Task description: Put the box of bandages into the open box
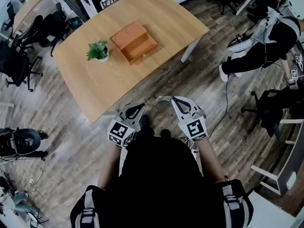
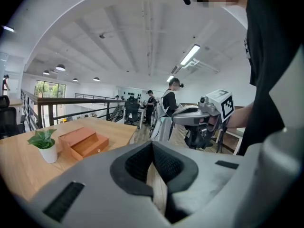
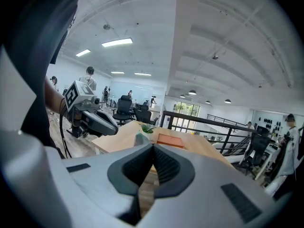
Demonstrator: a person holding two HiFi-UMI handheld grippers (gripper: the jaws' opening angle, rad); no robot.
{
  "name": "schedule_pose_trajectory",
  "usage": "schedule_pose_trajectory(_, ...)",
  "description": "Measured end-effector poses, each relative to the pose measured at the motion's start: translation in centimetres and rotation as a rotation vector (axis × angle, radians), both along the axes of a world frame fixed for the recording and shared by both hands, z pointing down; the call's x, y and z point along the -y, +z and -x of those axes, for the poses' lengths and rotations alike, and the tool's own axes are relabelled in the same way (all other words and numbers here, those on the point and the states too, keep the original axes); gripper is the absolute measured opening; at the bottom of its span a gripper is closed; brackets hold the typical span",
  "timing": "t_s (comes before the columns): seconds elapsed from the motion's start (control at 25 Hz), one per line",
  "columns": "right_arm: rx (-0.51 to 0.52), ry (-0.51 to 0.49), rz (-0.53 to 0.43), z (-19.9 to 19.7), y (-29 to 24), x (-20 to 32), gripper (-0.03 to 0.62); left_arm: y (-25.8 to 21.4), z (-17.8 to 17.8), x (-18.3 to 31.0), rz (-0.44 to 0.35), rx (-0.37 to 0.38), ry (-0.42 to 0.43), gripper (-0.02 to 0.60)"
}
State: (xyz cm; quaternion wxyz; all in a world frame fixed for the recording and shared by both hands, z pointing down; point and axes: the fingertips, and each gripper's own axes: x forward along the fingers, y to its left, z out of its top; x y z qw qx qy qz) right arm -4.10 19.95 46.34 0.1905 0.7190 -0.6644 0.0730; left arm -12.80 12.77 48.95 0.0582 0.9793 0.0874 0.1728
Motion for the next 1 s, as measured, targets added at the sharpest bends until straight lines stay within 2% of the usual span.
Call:
schedule_pose_trajectory(0.4,-0.011,0.039,-0.003,-1.3,0.0,4.9,0.025,0.0,-1.8,4.3,0.001,-0.009,0.061,0.019)
schedule_pose_trajectory(1.0,-0.031,0.068,0.015,-1.4,1.0,10.4,0.025,1.0,-2.3,9.2,0.014,-0.006,0.113,0.019)
